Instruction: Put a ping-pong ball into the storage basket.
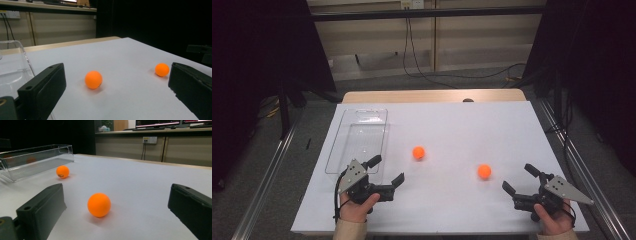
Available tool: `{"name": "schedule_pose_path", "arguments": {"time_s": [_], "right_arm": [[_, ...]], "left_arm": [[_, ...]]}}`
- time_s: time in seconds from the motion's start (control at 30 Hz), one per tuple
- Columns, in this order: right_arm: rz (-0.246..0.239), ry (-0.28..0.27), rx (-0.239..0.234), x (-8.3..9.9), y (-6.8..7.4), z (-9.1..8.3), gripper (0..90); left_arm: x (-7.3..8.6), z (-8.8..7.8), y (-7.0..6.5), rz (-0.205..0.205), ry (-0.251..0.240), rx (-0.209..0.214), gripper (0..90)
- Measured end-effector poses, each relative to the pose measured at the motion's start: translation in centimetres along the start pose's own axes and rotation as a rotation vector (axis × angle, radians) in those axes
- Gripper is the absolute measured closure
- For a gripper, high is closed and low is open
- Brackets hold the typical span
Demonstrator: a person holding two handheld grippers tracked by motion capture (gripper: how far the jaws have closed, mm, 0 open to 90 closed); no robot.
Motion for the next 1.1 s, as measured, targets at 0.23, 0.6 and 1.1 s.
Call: {"name": "schedule_pose_path", "arguments": {"time_s": [0.23, 0.6, 1.1], "right_arm": [[-0.002, -0.001, -0.004, 0.0, 0.0, 0.0, 0.5], [0.0, 0.0, -0.005, 0.0, 0.1, 0.0, 0.5], [0.002, 0.0, -0.009, 0.0, 0.2, 0.1, 0.5]], "left_arm": [[0.2, 0.8, -0.6, 0.005, 0.012, 0.013, 1.5], [0.6, 1.9, -1.3, 0.014, 0.034, 0.029, 1.5], [1.3, 3.1, -2.1, 0.021, 0.065, 0.049, 1.5]]}}
Point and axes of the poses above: each handheld gripper's, and its own axes: z roughly forward along the jaws, x roughly out of its underside, y roughly to its left, the point moved 10 cm from there along z, roughly forward along the jaws, and after that the axes turned 13 degrees about -z, right-handed, at the moved point
